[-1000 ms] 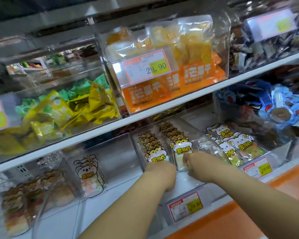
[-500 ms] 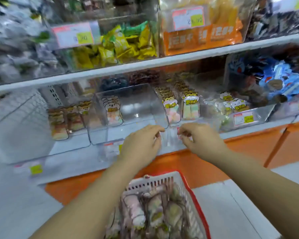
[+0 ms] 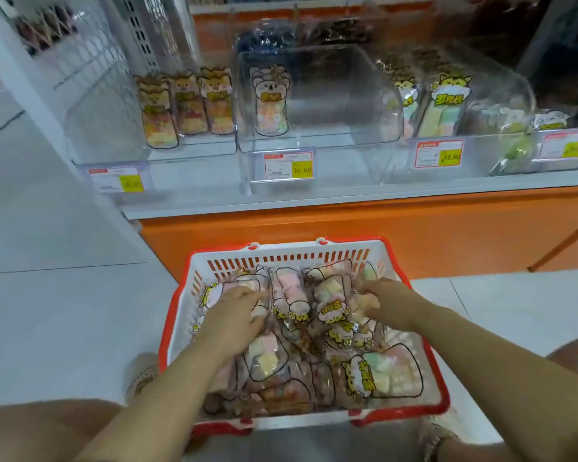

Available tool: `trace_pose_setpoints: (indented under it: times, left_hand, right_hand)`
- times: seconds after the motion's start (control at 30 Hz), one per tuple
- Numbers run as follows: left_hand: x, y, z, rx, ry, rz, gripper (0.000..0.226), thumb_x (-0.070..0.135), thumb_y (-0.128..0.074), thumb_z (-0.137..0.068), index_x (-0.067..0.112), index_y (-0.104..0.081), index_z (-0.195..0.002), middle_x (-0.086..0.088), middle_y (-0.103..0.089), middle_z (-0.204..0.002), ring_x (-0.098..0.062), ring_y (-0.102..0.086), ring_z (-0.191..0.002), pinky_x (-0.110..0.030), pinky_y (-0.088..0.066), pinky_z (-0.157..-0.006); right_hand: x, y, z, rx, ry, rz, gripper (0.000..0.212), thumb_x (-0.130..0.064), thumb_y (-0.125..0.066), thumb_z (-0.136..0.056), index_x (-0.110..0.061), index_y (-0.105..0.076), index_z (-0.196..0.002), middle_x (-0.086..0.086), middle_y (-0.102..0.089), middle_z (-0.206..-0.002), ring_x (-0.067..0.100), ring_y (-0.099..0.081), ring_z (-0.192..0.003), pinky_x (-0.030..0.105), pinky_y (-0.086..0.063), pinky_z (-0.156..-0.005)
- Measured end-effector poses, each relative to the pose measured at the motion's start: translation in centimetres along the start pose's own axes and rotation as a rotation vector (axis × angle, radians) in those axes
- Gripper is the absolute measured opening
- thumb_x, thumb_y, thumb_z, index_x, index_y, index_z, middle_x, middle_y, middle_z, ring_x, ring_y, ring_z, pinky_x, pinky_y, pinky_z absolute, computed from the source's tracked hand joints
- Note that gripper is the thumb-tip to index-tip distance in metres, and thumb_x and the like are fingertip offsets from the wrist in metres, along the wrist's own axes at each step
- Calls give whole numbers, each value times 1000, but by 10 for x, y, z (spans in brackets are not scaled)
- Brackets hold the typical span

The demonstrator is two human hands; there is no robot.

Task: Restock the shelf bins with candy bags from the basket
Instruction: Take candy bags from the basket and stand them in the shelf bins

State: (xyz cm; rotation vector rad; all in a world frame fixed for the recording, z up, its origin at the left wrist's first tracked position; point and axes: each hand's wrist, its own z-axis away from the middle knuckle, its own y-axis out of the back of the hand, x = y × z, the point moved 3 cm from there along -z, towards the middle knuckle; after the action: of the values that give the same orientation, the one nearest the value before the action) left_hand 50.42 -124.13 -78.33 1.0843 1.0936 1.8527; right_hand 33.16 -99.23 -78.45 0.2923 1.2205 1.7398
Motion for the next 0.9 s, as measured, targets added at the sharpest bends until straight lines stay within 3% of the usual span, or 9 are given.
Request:
trace_pose_setpoints:
  times: [0.17, 0.33, 0.47, 0.53, 0.63, 0.7, 0.77, 0.83, 0.9]
  left_hand:
    - [-18, -39, -5, -232, 69, 7, 66, 40, -52, -100, 37, -19, -158, -1, 1, -168, -32, -8, -154, -47, -29, -119]
    - [-14, -53, -3, -330, 55, -102, 60, 39, -43, -104, 33, -20, -158, 0, 16, -167, -33, 7, -154, -51, -27, -120]
    - [-11, -54, -8, -334, 77, -72, 58, 41, -44, -103, 31, -24, -157, -1, 14, -167, -35, 5, -154, -51, -27, -120]
    - [-9, -52, -9, -337, 81, -69, 57, 42, -43, -103, 31, -27, -156, 0, 11, -168, -35, 4, -154, -50, -27, -120]
    - [-6, -47, -11, -353, 114, -58, 55, 43, -44, -101, 33, -32, -154, 0, -2, -168, -34, -8, -153, -51, -29, -118]
    - [2, -37, -13, -287, 127, -93, 47, 44, -46, -99, 34, -44, -145, -2, -25, -160, -30, -29, -144, -47, -37, -112]
    - [17, -25, -17, -187, 105, -47, 30, 43, -48, -99, 30, -62, -122, -3, -51, -135, -24, -50, -123, -40, -47, -99]
    - [36, -15, -19, -212, 88, 234, 31, 47, -47, -101, 24, -65, -92, -6, -64, -101, -23, -62, -92, -32, -50, -80]
    - [58, -6, -14, -358, 167, 683, 46, 58, -47, -98, 18, -70, -94, -1, -69, -95, -18, -64, -87, -29, -46, -80]
  right_hand:
    - [12, -23, -9, -69, -161, -132, 63, -25, -60, -96, -10, -33, -151, 18, -56, -134, 30, -59, -114, 34, -49, -93]
    - [19, -37, -25, 86, -330, -495, 62, -8, -62, -91, -14, -38, -147, 8, -65, -80, 18, -60, -60, 24, -43, -43]
    - [29, -40, -27, 15, -396, -601, 49, -10, -72, -84, -11, -56, -130, 11, -59, -95, 21, -61, -68, 33, -54, -60]
    - [29, -26, -22, 2, -373, -642, 17, -6, -73, -80, -10, -63, -93, 11, -57, -80, 20, -54, -61, 39, -50, -59]
    - [21, 12, -19, 89, -308, -617, 21, -2, -69, -80, -4, -54, -66, 9, -46, -61, 17, -43, -53, 28, -38, -55]
    - [13, 38, -14, 216, -252, -613, 20, -3, -69, -82, 10, -58, -72, 10, -47, -66, 18, -45, -61, 33, -38, -61]
    - [4, 57, -6, 361, -193, -715, 13, -3, -68, -85, 10, -66, -86, 12, -54, -70, 22, -50, -65, 44, -45, -62]
    - [-12, 65, 5, 429, -164, -948, 6, -3, -66, -90, -2, -71, -89, 13, -63, -76, 27, -58, -68, 56, -54, -77]
    - [-36, 63, 14, 393, -133, -1236, 8, 1, -64, -91, -4, -67, -96, 15, -67, -86, 30, -61, -74, 58, -53, -88]
